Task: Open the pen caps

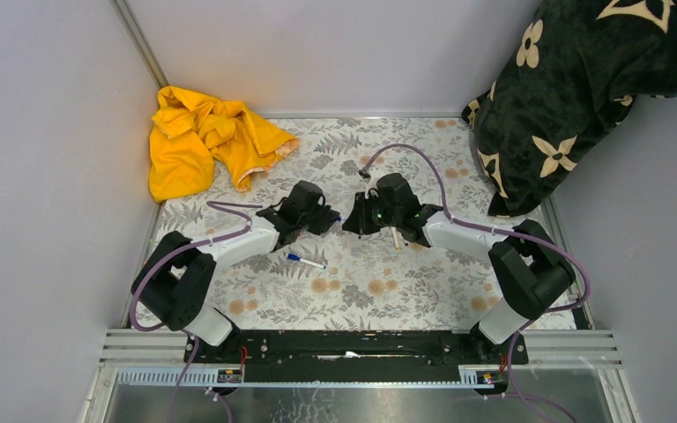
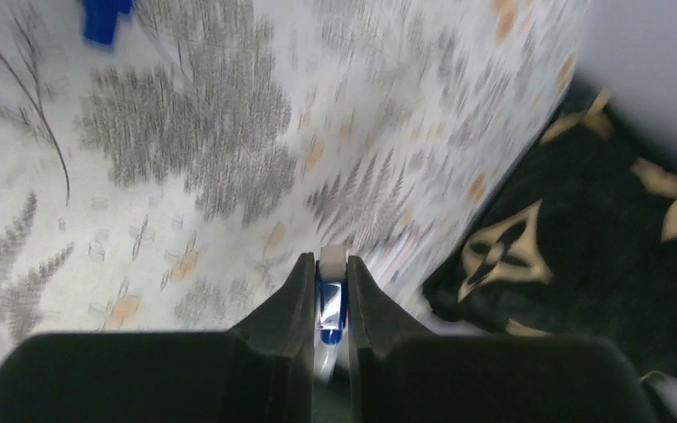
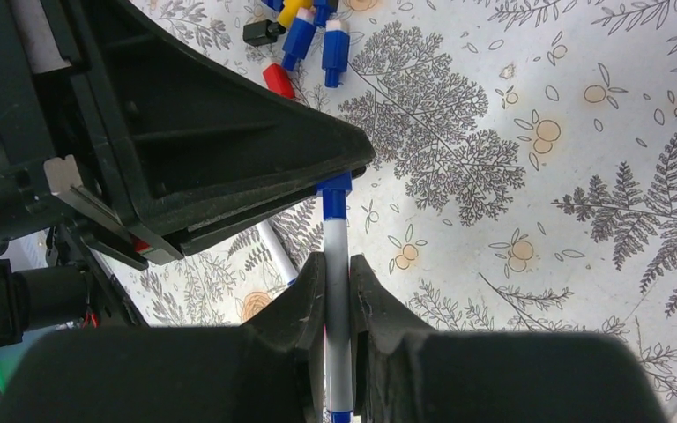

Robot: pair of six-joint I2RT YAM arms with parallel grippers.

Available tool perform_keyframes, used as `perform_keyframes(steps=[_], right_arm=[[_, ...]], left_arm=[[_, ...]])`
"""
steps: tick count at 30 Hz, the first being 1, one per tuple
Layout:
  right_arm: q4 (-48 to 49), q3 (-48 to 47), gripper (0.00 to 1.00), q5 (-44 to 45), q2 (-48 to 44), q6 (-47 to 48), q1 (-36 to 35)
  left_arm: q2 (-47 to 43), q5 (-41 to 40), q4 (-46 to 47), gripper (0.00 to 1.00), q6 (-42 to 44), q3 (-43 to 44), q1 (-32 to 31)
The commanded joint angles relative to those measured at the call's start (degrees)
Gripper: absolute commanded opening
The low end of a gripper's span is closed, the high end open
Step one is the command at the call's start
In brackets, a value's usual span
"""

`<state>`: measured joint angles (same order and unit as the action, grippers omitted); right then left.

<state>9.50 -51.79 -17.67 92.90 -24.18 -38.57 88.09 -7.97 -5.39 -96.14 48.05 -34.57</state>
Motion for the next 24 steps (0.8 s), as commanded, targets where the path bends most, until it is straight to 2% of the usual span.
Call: perform_keyframes(steps=[1,9,13,18,24], right_arm=[[-11.64,4.57,0.00,-1.33,-1.98,-0.08,0.11],[-13.60,6.29,0.00,0.15,-4.66,0.45,-0.19],[-17.07,1.80,0.00,4.94,-4.48,2.34,-0.17],[-20.56,-4.02,0.00,13.91,-0.92,4.88,-0.06],[-19.78,-6.58,0.00,22.97,4.01,4.15,-0.06]], left_arm=[[-1.73,-12.17,5.75,0.00,-5.29,0.64,5.94],[-2.12,-11.28,5.60,0.00,-2.88,2.53,8.25],[-1.96,-11.08,0.21,0.00,5.83,4.64,8.55],[-1.75,-13.84,-11.86,0.00,20.86,7.38,8.82],[-2.17,-18.59,-18.19,0.00,28.98,6.03,8.81]])
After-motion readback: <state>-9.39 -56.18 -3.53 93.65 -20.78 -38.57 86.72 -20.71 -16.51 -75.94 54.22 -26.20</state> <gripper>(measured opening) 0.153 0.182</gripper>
